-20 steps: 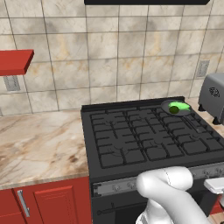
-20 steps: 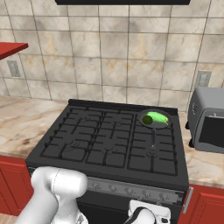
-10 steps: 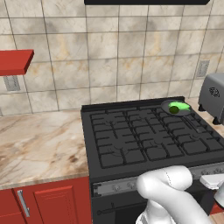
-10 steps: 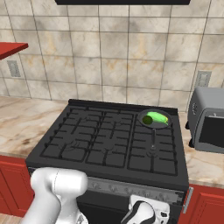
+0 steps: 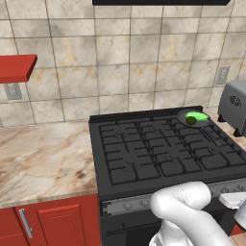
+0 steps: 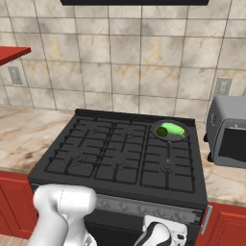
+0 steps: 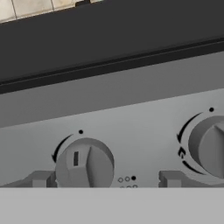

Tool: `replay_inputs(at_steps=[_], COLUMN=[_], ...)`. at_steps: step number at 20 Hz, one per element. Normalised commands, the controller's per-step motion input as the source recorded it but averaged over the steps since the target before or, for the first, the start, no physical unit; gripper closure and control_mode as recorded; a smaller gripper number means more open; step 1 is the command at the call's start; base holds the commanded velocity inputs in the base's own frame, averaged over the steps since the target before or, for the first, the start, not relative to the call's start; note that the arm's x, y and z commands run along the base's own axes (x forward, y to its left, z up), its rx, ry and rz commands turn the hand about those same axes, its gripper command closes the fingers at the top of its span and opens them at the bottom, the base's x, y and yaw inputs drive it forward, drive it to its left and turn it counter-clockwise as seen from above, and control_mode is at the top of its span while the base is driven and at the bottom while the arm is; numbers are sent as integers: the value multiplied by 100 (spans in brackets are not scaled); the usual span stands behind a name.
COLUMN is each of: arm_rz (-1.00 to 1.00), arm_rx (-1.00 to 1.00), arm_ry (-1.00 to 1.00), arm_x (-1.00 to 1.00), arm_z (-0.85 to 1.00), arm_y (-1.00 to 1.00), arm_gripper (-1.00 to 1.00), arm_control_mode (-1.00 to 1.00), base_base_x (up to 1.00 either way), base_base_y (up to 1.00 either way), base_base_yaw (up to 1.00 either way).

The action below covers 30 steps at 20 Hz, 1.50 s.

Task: Put the corn and lime in the pan. Then turn on the rear right burner and set the heat to medium.

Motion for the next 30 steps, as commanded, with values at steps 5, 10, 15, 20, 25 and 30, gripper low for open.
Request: replay_inputs(at_steps=[5, 10, 15, 20, 25, 30], arm_rz=[0, 0, 0, 0, 0, 0], arm_rx=[0, 0, 0, -1, -2, -2], arm_ry=[1, 0, 0, -2, -1, 0], arm_x=[27, 0, 0, -1, -2, 0], arm_z=[0, 0, 0, 0, 3, -5], arm_y=[0, 0, 0, 2, 7, 0], arm_gripper=[-100, 100, 100, 100, 100, 100], arm_control_mode=[-100, -100, -100, -100, -100, -100], base_base_x=[0, 0, 0, 0, 0, 0], base_base_y=[0, 0, 0, 0, 0, 0], base_base_yaw=[0, 0, 0, 0, 0, 0])
